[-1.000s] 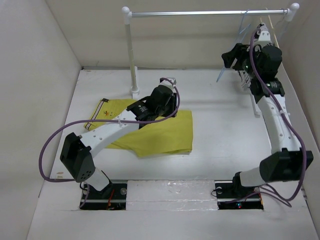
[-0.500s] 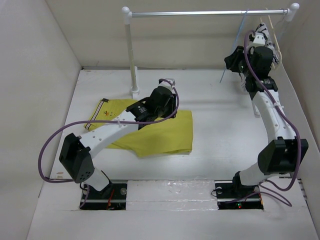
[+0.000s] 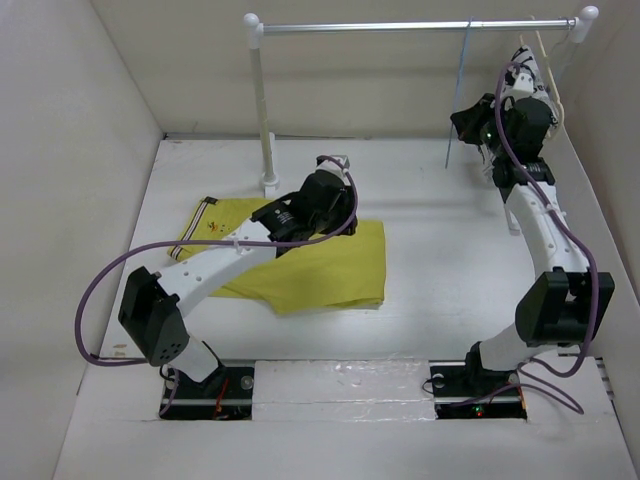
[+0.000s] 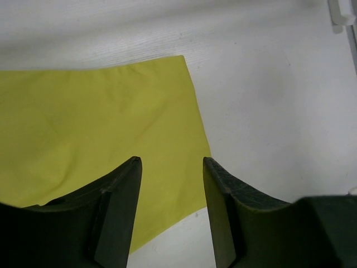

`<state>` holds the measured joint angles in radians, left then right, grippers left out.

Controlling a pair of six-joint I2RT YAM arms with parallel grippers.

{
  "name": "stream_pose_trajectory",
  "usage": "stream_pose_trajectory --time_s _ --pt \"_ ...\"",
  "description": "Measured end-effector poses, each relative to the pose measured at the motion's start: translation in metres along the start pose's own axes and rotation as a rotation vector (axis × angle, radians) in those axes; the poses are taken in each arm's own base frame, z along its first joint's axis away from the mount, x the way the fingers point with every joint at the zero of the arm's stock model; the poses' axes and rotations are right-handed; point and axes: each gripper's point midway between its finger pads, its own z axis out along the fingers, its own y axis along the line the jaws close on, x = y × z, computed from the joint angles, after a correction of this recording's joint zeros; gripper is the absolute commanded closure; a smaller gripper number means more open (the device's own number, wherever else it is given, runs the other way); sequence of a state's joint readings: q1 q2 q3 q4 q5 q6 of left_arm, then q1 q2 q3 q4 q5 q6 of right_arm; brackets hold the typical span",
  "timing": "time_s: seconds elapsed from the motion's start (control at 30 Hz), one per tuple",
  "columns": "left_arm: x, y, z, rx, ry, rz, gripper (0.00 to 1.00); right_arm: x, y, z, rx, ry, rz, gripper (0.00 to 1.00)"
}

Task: Place the trousers on the hanger
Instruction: Pick up the hanger from the clothesline.

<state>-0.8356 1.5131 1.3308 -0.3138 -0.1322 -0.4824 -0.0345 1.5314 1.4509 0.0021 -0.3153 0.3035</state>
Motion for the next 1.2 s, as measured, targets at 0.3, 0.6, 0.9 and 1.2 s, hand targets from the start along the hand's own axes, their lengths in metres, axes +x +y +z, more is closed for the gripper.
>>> stream_pose_trajectory --time_s 0.3,0.6,0.9,1.2 --pt "-0.075 -0.047 -0.040 0.138 -0.138 -0.026 0.52 -0.025 0.019 -0.030 -0.032 -0.070 -0.026 1.00" --pt "-0.151 -0.114 -0.103 0.387 -0.249 -0.026 0.47 -0.017 0.037 -0.074 -0.089 -0.094 -0.086 1.00" --pt "-0.157 -0.131 -0.064 0.406 -0.224 -0.009 0.47 0.077 0.032 -0.103 -0.087 0.118 -0.088 1.00" --pt "-0.097 -0.128 0.042 0.352 -0.034 -0.018 0.47 0.172 0.058 -0.122 -0.156 0.315 -0.069 1.00"
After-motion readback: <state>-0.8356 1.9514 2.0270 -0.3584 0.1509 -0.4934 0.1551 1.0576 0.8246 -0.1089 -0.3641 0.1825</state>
